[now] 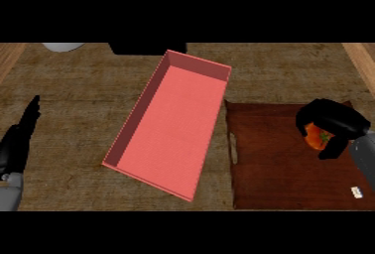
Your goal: Pick the tomato from the tray and place it in the cardboard box
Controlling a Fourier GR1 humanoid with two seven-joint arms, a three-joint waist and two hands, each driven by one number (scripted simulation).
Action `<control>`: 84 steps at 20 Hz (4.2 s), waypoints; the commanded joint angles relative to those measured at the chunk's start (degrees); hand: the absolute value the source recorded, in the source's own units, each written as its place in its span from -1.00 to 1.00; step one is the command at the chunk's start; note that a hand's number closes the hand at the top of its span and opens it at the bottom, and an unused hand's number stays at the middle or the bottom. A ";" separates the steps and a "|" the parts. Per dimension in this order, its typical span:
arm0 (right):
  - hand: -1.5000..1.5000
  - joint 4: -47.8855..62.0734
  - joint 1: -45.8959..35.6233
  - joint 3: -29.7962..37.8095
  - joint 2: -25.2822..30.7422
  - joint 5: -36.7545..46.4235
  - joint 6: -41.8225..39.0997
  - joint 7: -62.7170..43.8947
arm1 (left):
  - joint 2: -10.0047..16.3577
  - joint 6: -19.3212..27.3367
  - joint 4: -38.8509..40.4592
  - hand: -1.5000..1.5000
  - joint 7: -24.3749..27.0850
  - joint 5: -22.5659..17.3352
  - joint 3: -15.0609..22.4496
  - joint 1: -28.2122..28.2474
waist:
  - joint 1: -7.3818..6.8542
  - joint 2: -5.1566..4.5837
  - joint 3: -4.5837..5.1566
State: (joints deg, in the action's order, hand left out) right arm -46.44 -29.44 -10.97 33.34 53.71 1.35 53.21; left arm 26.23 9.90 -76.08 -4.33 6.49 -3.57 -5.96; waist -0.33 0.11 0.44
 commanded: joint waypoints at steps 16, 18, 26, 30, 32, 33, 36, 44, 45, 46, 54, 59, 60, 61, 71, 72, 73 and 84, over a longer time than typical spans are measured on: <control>1.00 -9.67 -13.10 12.33 -6.94 -7.19 -2.57 -17.63 | -0.96 -1.22 -1.08 0.00 -0.29 0.97 -1.76 0.83 | 0.38 0.04 -0.44; 1.00 -17.36 -11.23 12.20 -6.85 -10.24 -8.27 -18.10 | -1.03 -0.42 -2.26 0.00 -0.06 1.94 -1.80 2.59 | 0.94 0.36 -0.41; 1.00 -26.24 -16.54 9.09 -15.63 -13.58 -19.30 -31.09 | -2.75 -0.53 2.13 0.00 3.04 2.64 -2.72 0.60 | 0.33 0.09 -0.39; 1.00 -30.41 -17.08 10.10 -20.17 -17.92 -24.11 -38.83 | -2.26 -2.18 0.77 0.00 1.02 2.67 -2.53 -0.34 | 0.50 0.08 -0.41; 1.00 -31.56 -17.17 8.57 -24.46 -17.22 -22.61 -43.25 | -2.92 -0.60 -1.82 0.00 1.07 3.56 -2.59 2.12 | 0.18 0.11 -0.43; 1.00 -28.66 -21.43 10.01 -25.61 -18.04 -22.30 -44.55 | -2.77 -1.79 2.55 0.00 1.35 3.32 -2.70 -2.32 | 0.26 -0.08 -0.40; 1.00 -21.72 -27.36 9.12 -30.51 -16.99 -21.10 -49.46 | -4.40 -0.73 2.47 0.00 1.97 4.46 -1.64 -1.00 | -0.44 -0.25 -0.39; 1.00 -5.90 -36.34 4.00 -33.26 -22.97 -12.12 -52.86 | -5.72 -0.33 2.53 0.00 1.65 6.00 -1.22 -2.19 | -1.25 -0.43 -0.40; 1.00 -2.67 -37.35 2.24 -33.27 -23.52 -9.37 -53.79 | -5.08 -1.62 -2.49 0.00 -1.96 5.42 -0.65 -1.16 | -2.16 -0.45 -0.42; 1.00 -2.42 -35.66 -1.11 -33.29 -25.40 -7.20 -52.81 | -3.25 -2.76 0.36 0.00 1.50 4.45 -2.81 -1.29 | -1.91 -0.44 -0.40; 1.00 13.20 -41.13 -9.72 -33.33 -30.79 6.66 -52.78 | -4.91 -2.32 3.34 0.00 2.39 6.12 -1.53 -5.00 | -3.82 -1.09 -0.34; -1.00 18.37 -44.21 -10.45 -33.34 -40.55 2.20 -56.81 | -4.43 -3.59 4.04 0.00 2.27 5.29 -2.24 -5.97 | -4.55 -1.31 -0.34; -1.00 18.79 -43.74 -11.81 -33.34 -42.11 2.73 -56.14 | -4.79 -3.43 1.39 0.00 0.90 6.26 -0.91 -5.15 | -5.15 -1.25 -0.38; -1.00 17.01 -41.32 -15.02 -33.34 -44.50 4.80 -56.04 | -5.68 -3.09 2.37 0.00 0.40 6.41 -0.56 -6.11 | -5.78 -1.34 -0.36; -1.00 16.94 -42.42 -11.64 -33.34 -54.16 13.24 -43.84 | -3.38 -4.97 2.58 0.00 1.60 4.76 -3.49 -4.23 | -4.00 -1.11 -0.40; -1.00 17.06 -42.55 -10.44 -33.34 -55.56 14.43 -43.13 | -4.92 -3.26 1.91 0.00 2.25 6.11 -2.30 -3.20 | -3.99 -1.10 -0.40; -1.00 16.60 -40.86 -9.56 -33.34 -57.08 15.23 -41.06 | -5.13 -3.07 3.08 0.00 0.74 6.29 -2.31 -5.63 | -3.35 -1.14 -0.42; -1.00 26.10 -43.24 3.95 -22.37 -62.32 0.52 -32.05 | -5.98 -2.28 -0.14 0.00 0.81 6.43 -3.20 -1.34 | -1.44 -0.80 -0.45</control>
State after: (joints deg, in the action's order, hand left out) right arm -23.06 -73.54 -9.80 6.59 -7.47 6.15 18.15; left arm 21.10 7.05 -75.64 -3.02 12.40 -7.09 -7.62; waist -2.22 -0.70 0.00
